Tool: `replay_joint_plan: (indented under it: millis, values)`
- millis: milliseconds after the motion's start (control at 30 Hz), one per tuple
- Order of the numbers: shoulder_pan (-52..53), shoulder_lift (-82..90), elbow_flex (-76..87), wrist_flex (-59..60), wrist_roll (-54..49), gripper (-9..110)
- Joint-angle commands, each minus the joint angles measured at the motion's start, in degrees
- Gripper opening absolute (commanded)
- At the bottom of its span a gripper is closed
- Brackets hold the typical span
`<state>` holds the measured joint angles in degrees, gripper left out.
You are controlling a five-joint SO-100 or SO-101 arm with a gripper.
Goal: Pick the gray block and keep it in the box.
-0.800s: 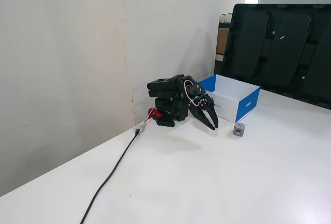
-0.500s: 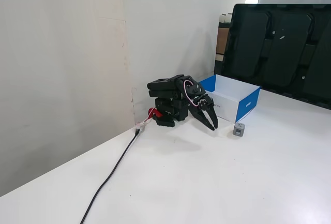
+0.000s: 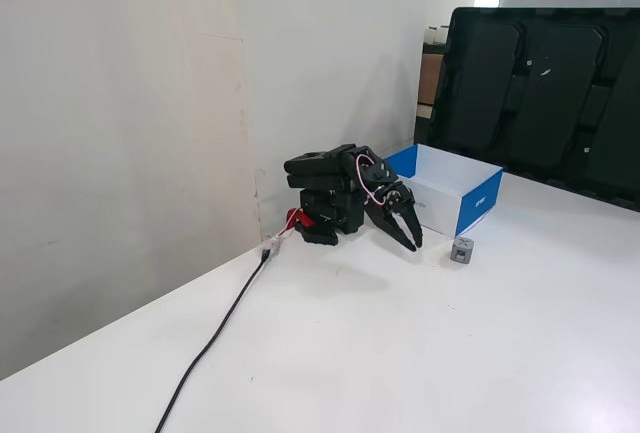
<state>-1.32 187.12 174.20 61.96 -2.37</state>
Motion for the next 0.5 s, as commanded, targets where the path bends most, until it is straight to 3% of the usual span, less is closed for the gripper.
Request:
replay_joint_plan:
  millis: [0,267,467]
  values:
    - [0.1,9.3,0.4,0.3,-0.5,0]
    - [-2.7,8.3,-11.3,4.5,-0.5,0]
    - [-5.8,-17.9,-31.6,5.6,0.1,0]
